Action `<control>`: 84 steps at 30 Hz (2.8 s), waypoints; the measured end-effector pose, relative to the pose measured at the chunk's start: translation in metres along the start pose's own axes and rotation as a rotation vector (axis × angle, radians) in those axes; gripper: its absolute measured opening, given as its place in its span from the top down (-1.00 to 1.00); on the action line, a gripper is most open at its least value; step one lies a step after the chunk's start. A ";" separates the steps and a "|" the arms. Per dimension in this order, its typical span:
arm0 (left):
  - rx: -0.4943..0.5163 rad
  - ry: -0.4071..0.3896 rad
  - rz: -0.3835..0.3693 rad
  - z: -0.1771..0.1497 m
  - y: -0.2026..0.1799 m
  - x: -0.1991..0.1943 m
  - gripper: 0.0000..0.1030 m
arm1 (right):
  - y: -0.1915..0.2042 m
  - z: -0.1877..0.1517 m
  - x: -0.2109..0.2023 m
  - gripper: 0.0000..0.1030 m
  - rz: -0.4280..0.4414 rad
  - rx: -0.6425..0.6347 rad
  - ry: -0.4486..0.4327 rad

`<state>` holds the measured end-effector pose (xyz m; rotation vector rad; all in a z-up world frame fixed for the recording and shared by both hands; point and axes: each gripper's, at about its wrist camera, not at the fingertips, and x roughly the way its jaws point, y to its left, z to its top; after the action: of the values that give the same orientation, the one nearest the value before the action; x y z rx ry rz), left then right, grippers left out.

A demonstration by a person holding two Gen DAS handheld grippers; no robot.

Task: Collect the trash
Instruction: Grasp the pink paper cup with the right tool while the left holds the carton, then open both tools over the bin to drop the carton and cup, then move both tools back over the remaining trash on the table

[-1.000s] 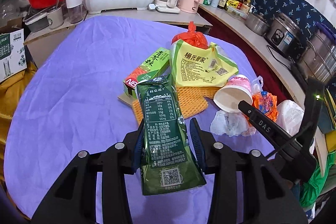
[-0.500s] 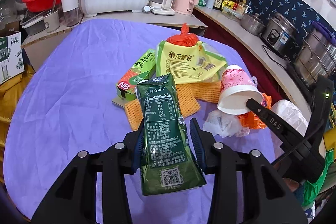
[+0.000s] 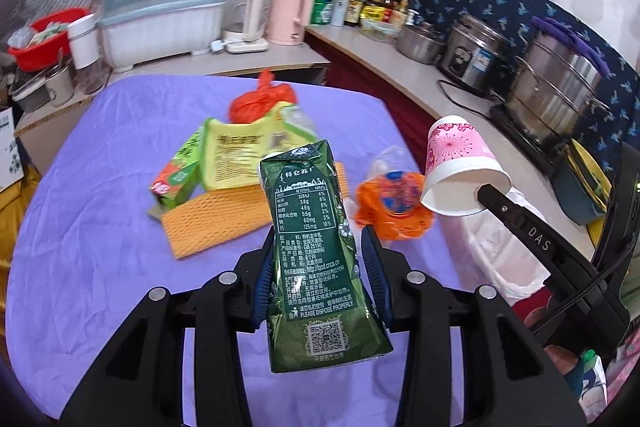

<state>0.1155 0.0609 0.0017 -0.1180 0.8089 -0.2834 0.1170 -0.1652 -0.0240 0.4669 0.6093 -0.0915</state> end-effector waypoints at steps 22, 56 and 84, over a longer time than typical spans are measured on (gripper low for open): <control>0.309 0.111 -0.273 -0.016 -0.200 0.068 0.24 | -0.196 0.000 -0.060 0.93 -0.274 0.229 -0.055; 0.362 0.116 -0.255 -0.013 -0.239 0.112 -0.15 | -0.216 0.001 -0.061 0.50 -0.290 0.267 -0.084; 0.159 0.005 -0.067 0.019 -0.094 0.050 -0.41 | -0.072 -0.001 -0.056 0.08 -0.142 0.062 -0.059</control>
<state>0.1427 -0.0439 -0.0002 0.0047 0.7859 -0.4097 0.0544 -0.2319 -0.0212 0.4789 0.5824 -0.2594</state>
